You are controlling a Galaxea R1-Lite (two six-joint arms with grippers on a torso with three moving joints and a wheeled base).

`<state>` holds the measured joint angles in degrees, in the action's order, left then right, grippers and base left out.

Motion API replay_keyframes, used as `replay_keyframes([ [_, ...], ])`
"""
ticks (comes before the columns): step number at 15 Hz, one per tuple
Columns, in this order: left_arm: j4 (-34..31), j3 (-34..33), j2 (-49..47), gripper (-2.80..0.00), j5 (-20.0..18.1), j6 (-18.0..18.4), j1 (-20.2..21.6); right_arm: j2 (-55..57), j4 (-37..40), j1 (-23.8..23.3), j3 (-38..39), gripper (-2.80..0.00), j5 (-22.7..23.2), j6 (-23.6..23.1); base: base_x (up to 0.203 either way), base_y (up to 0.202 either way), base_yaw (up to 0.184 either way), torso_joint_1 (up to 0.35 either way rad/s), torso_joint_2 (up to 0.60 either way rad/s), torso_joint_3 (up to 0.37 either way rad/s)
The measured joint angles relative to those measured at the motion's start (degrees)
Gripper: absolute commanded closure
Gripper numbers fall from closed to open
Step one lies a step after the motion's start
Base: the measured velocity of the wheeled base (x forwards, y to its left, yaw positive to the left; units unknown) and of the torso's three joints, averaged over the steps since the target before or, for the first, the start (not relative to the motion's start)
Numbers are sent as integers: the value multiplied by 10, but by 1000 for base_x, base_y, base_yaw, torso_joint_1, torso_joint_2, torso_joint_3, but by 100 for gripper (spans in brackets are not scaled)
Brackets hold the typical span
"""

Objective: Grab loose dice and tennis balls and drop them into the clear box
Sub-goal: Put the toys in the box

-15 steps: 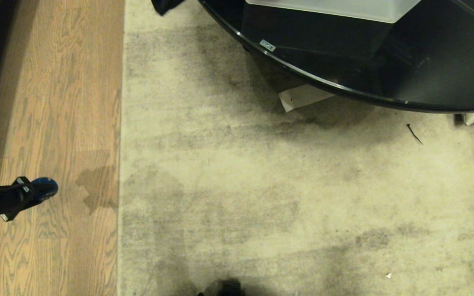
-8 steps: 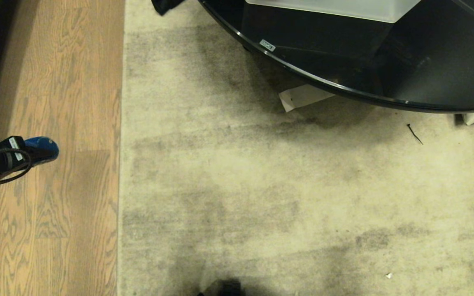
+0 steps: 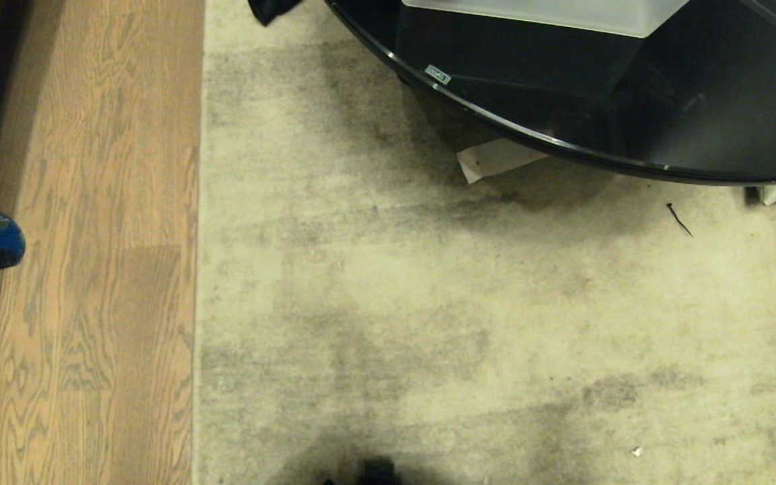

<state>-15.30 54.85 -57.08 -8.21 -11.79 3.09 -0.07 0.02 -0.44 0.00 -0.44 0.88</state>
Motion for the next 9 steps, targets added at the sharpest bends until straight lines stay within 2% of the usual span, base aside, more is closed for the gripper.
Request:
replay_keyframes([
  [4,-6,-151,158,0,27,6,-38,0,0,0,0,0,0,0,0,0,0,0,0,0],
  [9,0,-296,343,0,111,43,-97,0,0,0,0,0,0,0,0,0,0,0,0,0],
])
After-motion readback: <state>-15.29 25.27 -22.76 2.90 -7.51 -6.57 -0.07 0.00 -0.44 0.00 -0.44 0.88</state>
